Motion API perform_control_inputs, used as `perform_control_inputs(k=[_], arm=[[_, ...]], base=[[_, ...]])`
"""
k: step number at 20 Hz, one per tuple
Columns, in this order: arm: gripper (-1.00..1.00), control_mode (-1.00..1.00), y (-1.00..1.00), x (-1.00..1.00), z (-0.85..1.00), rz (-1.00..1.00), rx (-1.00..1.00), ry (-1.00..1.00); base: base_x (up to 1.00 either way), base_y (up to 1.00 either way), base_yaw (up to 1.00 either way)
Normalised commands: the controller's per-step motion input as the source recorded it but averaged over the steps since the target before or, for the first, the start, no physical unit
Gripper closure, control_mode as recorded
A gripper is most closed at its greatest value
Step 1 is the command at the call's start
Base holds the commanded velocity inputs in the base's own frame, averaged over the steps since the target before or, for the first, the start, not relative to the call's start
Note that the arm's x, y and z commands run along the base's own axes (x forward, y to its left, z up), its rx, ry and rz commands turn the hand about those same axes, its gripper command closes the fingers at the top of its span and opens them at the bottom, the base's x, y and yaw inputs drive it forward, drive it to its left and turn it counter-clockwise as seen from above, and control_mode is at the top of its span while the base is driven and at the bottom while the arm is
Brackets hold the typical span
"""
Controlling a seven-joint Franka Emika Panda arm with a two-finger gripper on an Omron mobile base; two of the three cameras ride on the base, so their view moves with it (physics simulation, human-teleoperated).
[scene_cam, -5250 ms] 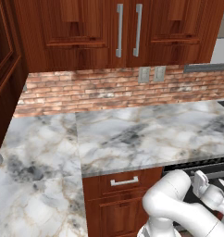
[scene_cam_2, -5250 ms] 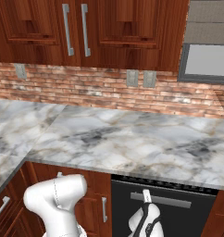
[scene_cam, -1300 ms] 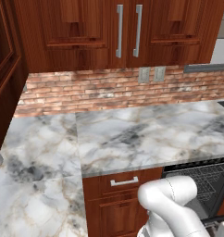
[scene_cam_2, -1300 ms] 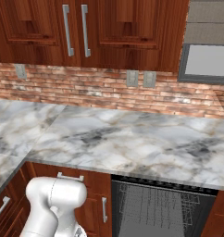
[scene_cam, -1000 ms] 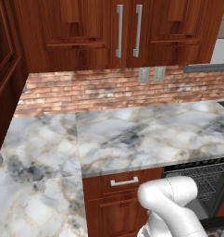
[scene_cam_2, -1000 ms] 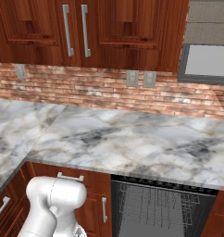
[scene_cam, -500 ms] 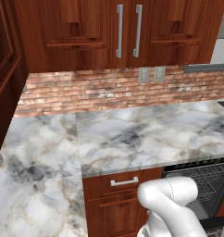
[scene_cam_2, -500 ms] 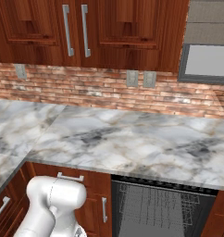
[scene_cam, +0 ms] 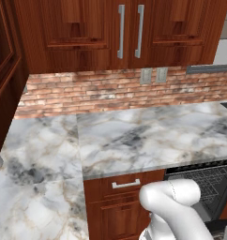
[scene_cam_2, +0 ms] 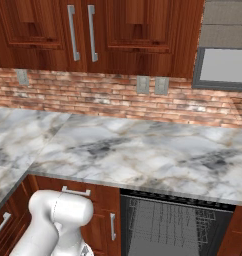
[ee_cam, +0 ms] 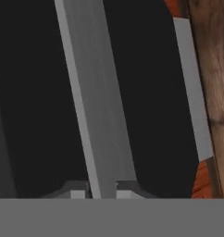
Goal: Open the dishwasher door and pull out the top rack.
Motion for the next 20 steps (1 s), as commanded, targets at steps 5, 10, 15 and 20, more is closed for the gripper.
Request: perform_control_inputs(k=[5,10,15,20], arm=[[-1.00,-1.00,-0.14,-0.44,0.21,-0.04,0.06,-0.02],[-1.00,-1.00,-0.19,-0.51,0.19,-0.01,0.05,-0.07],[-1.00,-1.00,-0.15,-0.53,0.20,0.00,0.03,-0.12],[-1.00,-1.00,-0.08,-0.41,0.26,0.00,0.02,-0.10]], base=[[0.00,0.00,0.00],[0.00,0.00,0.00],[0.00,0.00,0.00],[0.00,0.00,0.00]])
